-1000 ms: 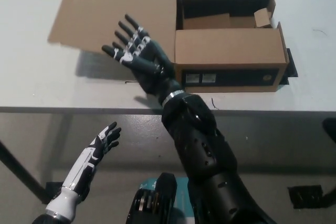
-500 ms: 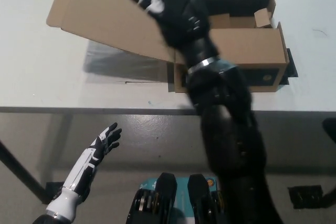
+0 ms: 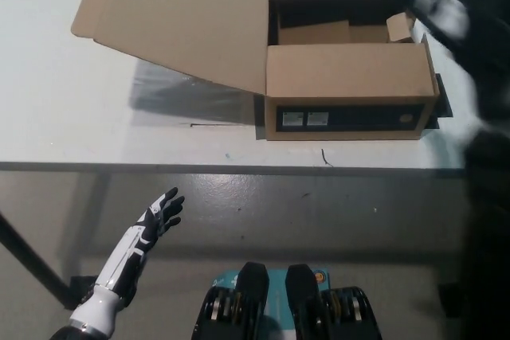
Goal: A small storage box is placed at the center of the table and the robot uses its right hand to slide under its lid and push it upwards to open it
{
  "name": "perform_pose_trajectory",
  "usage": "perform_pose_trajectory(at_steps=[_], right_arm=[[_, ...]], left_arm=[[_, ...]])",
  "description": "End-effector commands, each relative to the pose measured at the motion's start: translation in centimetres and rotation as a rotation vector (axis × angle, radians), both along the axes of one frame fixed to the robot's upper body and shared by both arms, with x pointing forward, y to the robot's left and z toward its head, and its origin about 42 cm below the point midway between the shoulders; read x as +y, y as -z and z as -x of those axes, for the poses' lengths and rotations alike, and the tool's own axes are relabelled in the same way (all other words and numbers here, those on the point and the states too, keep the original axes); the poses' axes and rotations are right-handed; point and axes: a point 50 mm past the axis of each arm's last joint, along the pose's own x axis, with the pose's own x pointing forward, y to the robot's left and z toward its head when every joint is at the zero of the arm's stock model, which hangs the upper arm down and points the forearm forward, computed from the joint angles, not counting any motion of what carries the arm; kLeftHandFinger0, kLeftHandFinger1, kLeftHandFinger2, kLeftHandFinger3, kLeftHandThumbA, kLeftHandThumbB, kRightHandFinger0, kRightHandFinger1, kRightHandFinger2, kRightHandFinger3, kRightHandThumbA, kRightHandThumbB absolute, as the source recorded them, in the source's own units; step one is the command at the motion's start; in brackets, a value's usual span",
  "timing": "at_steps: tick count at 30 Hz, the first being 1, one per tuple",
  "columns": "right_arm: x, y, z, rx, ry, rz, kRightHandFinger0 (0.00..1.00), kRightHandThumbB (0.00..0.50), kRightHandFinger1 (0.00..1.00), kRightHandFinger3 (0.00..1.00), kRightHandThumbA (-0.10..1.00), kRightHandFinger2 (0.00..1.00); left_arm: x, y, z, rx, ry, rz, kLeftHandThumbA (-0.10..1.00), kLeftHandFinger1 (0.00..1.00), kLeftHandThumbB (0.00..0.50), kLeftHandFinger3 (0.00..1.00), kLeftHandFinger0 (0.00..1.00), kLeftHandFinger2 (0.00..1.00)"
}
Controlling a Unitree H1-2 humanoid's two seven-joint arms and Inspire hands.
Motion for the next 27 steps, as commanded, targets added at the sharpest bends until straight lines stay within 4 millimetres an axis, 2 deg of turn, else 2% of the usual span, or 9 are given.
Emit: perform_pose_trajectory(at_steps=[1,9,11,17,18,19,20,22,27], right_arm=[[-5.4,2.1,9.6,-0.240,0.313,0.179,1.00,0.375,1.00,1.00,1.00,1.00],[-7.4,9.6,11.7,-0.012,0.333,0.261,1.00,0.345,1.00,1.00,1.00,1.00],[-7.1,11.9,11.2,0.054,0.346,0.270,1.00,0.359,1.00,1.00,1.00,1.00],[-6.0,18.3,10.3,0.219,0.339,0.282,1.00,0.333,1.00,1.00,1.00,1.00],[-5.6,20.1,10.0,0.270,0.336,0.287,1.00,0.300,1.00,1.00,1.00,1.00],[-5.5,21.3,9.8,0.307,0.334,0.294,1.00,0.306,1.00,1.00,1.00,1.00],[-5.4,22.3,9.5,0.328,0.322,0.291,1.00,0.283,1.00,1.00,1.00,1.00],[-5.5,24.2,8.9,0.379,0.321,0.295,1.00,0.264,1.00,1.00,1.00,1.00],[-5.6,27.1,8.2,0.478,0.359,0.326,1.00,0.268,1.00,1.00,1.00,1.00]], left_arm=[[0.6,-1.5,-0.8,-0.059,0.005,0.008,1.00,1.00,0.309,1.00,1.00,1.00],[0.4,-1.6,-1.0,-0.067,0.007,0.022,1.00,1.00,0.317,1.00,1.00,1.00],[0.4,-1.6,-1.0,-0.074,0.010,0.020,1.00,1.00,0.307,1.00,1.00,1.00],[0.4,-1.6,-0.8,-0.070,0.008,0.026,1.00,1.00,0.314,1.00,1.00,1.00],[0.4,-1.6,-0.8,-0.069,0.008,0.025,1.00,1.00,0.317,1.00,1.00,1.00],[0.4,-1.6,-0.8,-0.069,0.010,0.024,1.00,1.00,0.319,1.00,1.00,1.00],[0.5,-1.6,-0.8,-0.067,0.010,0.023,1.00,1.00,0.320,1.00,1.00,1.00],[0.5,-1.7,-0.7,-0.064,0.009,0.024,1.00,1.00,0.322,1.00,1.00,1.00],[0.3,-1.4,-0.6,-0.062,0.015,0.032,1.00,1.00,0.313,1.00,1.00,1.00]])
